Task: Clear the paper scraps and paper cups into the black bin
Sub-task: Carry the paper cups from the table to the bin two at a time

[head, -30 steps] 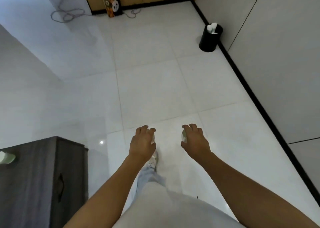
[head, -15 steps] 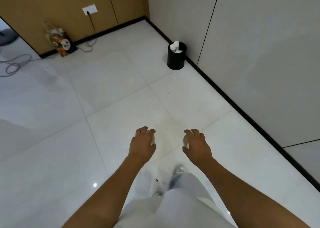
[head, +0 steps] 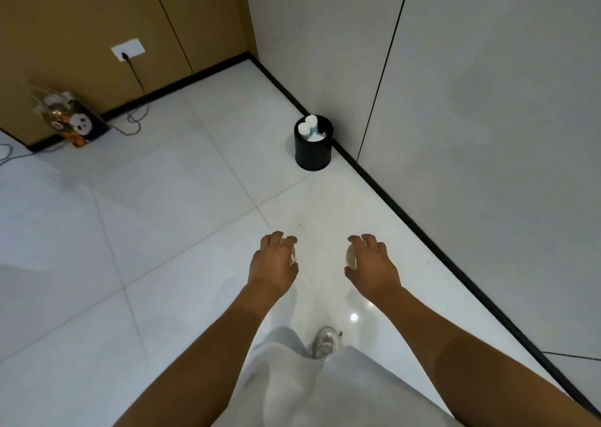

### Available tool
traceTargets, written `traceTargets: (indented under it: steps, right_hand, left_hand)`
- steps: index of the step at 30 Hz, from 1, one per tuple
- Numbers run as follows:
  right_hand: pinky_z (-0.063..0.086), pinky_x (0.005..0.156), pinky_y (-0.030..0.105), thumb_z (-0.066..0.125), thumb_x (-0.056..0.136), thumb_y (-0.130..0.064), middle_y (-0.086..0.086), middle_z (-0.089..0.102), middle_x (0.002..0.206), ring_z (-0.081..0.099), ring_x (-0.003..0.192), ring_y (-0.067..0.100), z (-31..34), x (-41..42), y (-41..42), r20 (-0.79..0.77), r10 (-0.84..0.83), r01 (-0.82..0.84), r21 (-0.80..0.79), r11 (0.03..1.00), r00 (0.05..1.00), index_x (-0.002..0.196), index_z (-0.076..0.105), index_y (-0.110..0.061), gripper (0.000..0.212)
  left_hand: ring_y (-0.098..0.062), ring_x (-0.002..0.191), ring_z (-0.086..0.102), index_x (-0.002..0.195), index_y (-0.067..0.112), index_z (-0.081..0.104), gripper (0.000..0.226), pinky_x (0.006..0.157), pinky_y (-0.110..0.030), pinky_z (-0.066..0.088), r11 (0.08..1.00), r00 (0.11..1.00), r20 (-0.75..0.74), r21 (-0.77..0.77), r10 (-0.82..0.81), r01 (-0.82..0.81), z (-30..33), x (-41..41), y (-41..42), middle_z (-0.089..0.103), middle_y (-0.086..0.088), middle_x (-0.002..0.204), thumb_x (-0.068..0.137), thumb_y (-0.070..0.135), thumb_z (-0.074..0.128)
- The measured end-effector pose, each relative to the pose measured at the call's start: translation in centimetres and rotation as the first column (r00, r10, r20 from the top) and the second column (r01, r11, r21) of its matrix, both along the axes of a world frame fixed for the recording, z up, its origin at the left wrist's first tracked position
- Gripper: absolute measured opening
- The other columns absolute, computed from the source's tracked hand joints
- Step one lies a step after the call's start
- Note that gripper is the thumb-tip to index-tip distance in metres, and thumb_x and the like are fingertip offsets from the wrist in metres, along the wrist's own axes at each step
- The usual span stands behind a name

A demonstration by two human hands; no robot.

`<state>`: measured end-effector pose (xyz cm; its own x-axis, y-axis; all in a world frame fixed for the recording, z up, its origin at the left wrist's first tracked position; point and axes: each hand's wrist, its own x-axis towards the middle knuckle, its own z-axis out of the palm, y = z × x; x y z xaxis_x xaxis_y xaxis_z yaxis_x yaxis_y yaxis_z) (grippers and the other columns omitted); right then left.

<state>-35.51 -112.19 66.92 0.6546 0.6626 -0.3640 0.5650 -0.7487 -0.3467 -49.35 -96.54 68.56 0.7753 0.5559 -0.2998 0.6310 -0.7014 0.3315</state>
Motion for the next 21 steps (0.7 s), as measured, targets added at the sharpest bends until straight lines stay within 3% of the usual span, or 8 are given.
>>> traceTargets:
  steps: [7, 16, 21]
  right_hand:
    - [0.052, 0.085, 0.035, 0.061, 0.089, -0.026, 0.003, 0.029, 0.147, 0.034, 0.128, 0.023, -1.2, 11.2, 8.6, 0.0, 0.01, -0.01, -0.054, 0.998, 1.0, 0.142, 0.032, -0.023, 0.06]
    - [0.049, 0.093, 0.035, 0.061, 0.09, -0.026, 0.004, 0.031, 0.147, 0.034, 0.129, 0.024, 0.8, 26.1, 24.4, 0.042, -0.017, 0.018, -0.007, 1.0, 0.999, 0.143, 0.032, -0.022, 0.06]
    - [0.047, 0.096, 0.036, 0.06, 0.091, -0.025, 0.004, 0.029, 0.148, 0.032, 0.131, 0.025, 0.7, 32.9, 31.1, -0.009, 0.025, -0.025, -0.006, 1.0, 1.0, 0.146, 0.031, -0.021, 0.062]
  left_hand:
    - [-0.019, 0.134, 0.028, 0.139, 0.022, 0.039, 0.05, 0.1, -0.032, 0.042, 1.0, 0.999, -0.04, -0.016, -0.024, 0.023, -1.6, 10.4, 9.0, 0.033, -0.001, 0.145, 0.092, 0.026, 0.055]
    - [-0.02, 0.134, 0.027, 0.139, 0.022, 0.039, 0.05, 0.101, -0.033, 0.041, 1.0, 1.0, 0.018, 0.025, -0.013, 0.012, 0.1, 25.9, 24.9, 0.032, -0.001, 0.145, 0.092, 0.025, 0.054]
    - [-0.019, 0.134, 0.028, 0.139, 0.024, 0.04, 0.051, 0.096, -0.033, 0.045, 0.999, 0.999, -0.003, 0.004, 0.046, -0.046, -0.3, 32.3, 31.0, 0.032, 0.0, 0.145, 0.091, 0.028, 0.056]
